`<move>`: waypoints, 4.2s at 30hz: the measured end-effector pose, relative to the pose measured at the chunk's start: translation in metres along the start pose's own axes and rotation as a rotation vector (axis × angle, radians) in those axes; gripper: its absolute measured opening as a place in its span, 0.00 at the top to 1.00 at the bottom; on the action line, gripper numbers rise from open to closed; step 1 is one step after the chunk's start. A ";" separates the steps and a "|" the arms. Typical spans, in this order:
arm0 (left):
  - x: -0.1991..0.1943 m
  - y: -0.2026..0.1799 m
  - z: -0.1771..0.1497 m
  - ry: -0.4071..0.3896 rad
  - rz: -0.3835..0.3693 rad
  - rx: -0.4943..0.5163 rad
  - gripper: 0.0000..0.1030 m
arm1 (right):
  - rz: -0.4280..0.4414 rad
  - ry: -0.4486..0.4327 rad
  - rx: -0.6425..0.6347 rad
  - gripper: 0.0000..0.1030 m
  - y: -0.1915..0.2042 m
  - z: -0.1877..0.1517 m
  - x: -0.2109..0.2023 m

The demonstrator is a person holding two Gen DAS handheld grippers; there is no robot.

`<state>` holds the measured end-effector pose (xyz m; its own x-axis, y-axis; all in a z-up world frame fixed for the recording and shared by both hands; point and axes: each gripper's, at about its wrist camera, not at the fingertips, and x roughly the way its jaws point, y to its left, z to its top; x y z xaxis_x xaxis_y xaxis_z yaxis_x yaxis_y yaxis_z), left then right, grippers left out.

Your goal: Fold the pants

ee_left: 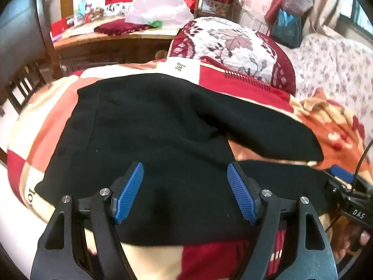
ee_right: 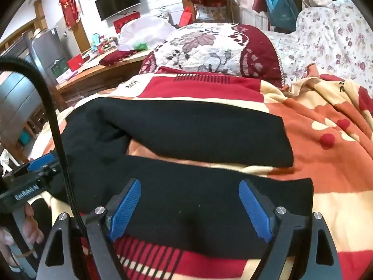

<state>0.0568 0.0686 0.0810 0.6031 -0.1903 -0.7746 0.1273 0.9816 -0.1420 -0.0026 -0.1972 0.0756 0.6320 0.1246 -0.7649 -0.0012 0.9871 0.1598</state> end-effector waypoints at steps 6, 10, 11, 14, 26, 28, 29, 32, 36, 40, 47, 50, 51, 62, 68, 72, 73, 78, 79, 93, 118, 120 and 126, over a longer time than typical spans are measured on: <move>0.015 0.049 0.032 0.011 0.033 -0.074 0.27 | -0.020 -0.005 0.008 0.18 -0.014 0.018 0.014; 0.027 0.086 0.058 0.008 0.065 -0.128 0.27 | -0.016 0.000 0.007 0.18 -0.016 0.030 0.026; 0.031 0.098 0.066 0.011 0.066 -0.146 0.27 | -0.017 0.004 0.003 0.18 -0.026 0.040 0.033; 0.042 0.125 0.082 0.027 0.060 -0.193 0.27 | -0.018 0.006 0.011 0.18 -0.035 0.053 0.044; 0.082 0.196 0.124 0.045 0.058 -0.234 0.27 | -0.040 0.040 0.053 0.18 -0.074 0.084 0.069; 0.087 0.197 0.127 0.053 0.054 -0.199 0.27 | -0.040 0.025 0.062 0.18 -0.080 0.086 0.069; 0.091 0.198 0.128 0.061 0.051 -0.186 0.27 | -0.038 0.030 0.072 0.18 -0.083 0.087 0.070; 0.098 0.201 0.131 0.073 0.044 -0.190 0.27 | -0.021 0.020 0.095 0.18 -0.092 0.090 0.071; 0.103 0.196 0.132 0.084 0.022 -0.134 0.27 | -0.028 0.021 0.086 0.18 -0.100 0.093 0.068; 0.097 0.189 0.129 0.066 0.016 -0.017 0.27 | -0.024 0.027 0.092 0.18 -0.106 0.092 0.068; 0.106 0.190 0.128 0.091 0.076 0.089 0.27 | -0.010 0.040 0.077 0.18 -0.109 0.095 0.070; 0.110 0.193 0.129 0.095 0.048 0.081 0.27 | 0.003 0.048 0.086 0.18 -0.115 0.097 0.071; 0.112 0.192 0.129 0.096 0.044 0.084 0.27 | 0.009 0.059 0.085 0.18 -0.117 0.096 0.074; 0.121 0.160 0.127 0.114 0.022 0.212 0.27 | -0.011 0.103 0.096 0.18 -0.143 0.099 0.089; 0.123 0.158 0.124 0.111 0.038 0.226 0.27 | -0.017 0.132 0.077 0.18 -0.150 0.102 0.108; 0.124 0.155 0.125 0.113 0.046 0.242 0.27 | -0.012 0.156 0.118 0.18 -0.162 0.102 0.122; 0.123 0.154 0.125 0.111 0.047 0.248 0.27 | 0.001 0.156 0.119 0.20 -0.163 0.102 0.124; 0.125 0.151 0.126 0.113 0.056 0.259 0.27 | 0.012 0.160 0.097 0.22 -0.158 0.101 0.125; 0.126 0.151 0.126 0.116 0.058 0.255 0.27 | 0.012 0.160 0.096 0.22 -0.157 0.102 0.126; 0.129 0.150 0.125 0.108 0.061 0.252 0.27 | 0.021 0.185 0.091 0.28 -0.155 0.102 0.134; 0.017 0.141 0.117 -0.080 0.017 0.262 0.93 | -0.011 -0.046 -0.118 0.83 -0.107 0.115 0.018; 0.003 0.143 0.106 -0.096 0.002 0.257 0.93 | -0.009 -0.052 -0.128 0.83 -0.106 0.107 0.005; -0.033 0.147 0.068 -0.111 -0.029 0.234 0.93 | -0.028 -0.029 -0.122 0.83 -0.112 0.072 -0.014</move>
<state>0.1094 0.2185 0.1281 0.6779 -0.2310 -0.6979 0.3165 0.9486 -0.0065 0.0446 -0.3169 0.1137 0.6551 0.0953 -0.7495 -0.0763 0.9953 0.0599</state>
